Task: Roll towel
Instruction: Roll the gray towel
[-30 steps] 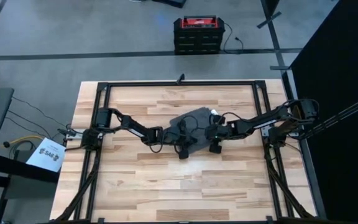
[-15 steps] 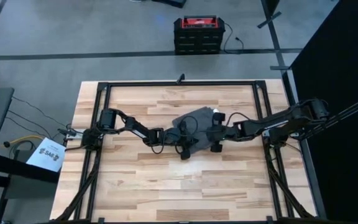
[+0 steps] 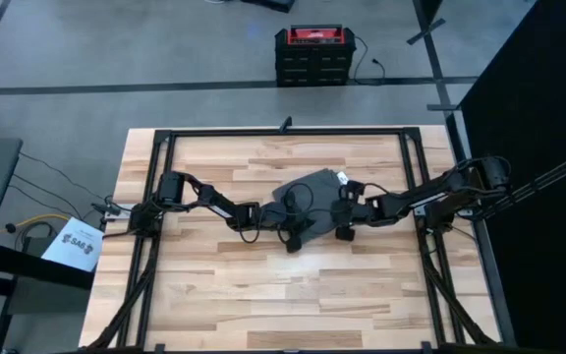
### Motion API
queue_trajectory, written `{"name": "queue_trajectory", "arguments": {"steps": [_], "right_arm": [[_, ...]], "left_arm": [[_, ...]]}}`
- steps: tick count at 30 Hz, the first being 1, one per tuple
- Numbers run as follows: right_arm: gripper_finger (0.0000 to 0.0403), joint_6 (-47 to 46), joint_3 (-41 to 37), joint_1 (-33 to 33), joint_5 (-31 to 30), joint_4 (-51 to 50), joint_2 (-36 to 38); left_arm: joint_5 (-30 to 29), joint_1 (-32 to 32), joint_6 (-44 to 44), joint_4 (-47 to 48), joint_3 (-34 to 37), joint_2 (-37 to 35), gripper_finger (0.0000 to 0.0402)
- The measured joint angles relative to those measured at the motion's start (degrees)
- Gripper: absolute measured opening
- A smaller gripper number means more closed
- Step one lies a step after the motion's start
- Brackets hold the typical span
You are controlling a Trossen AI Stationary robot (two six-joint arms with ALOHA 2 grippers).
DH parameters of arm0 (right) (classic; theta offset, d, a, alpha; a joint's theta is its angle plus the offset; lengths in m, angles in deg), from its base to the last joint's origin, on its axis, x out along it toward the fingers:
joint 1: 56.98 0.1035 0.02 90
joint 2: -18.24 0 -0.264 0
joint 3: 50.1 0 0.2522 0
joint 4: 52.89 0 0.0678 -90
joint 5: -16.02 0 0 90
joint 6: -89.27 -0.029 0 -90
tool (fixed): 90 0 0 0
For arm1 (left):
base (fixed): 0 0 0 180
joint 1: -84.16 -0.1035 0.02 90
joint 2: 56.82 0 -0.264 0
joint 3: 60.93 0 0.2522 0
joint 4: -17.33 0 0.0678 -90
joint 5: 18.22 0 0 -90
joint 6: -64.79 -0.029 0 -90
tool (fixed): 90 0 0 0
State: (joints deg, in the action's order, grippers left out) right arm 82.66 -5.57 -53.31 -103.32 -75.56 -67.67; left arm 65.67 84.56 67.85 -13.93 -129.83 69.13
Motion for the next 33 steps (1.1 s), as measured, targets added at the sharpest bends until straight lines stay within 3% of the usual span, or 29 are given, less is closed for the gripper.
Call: {"name": "queue_trajectory", "arguments": {"steps": [10,24,29,33], "right_arm": [[0.0000,-5.62,0.09,1.21,-2.13,-11.74,1.95],[0.0000,-6.81,-0.43,1.22,-4.48,-27.16,14.31],[0.0000,-6.95,-0.34,2.82,-5.99,-24.03,18.38],[0.0000,-6.17,-0.56,5.87,-6.82,-8.13,19.32]], "left_arm": [[-0.11,0.00,0.45,0.25,0.00,0.04,0.0000],[0.11,0.04,1.07,0.70,0.15,-0.02,0.0000],[0.11,-0.01,1.29,0.47,0.16,0.00,0.0000],[0.24,-0.19,1.67,-0.04,0.22,0.04,0.0000]]}}
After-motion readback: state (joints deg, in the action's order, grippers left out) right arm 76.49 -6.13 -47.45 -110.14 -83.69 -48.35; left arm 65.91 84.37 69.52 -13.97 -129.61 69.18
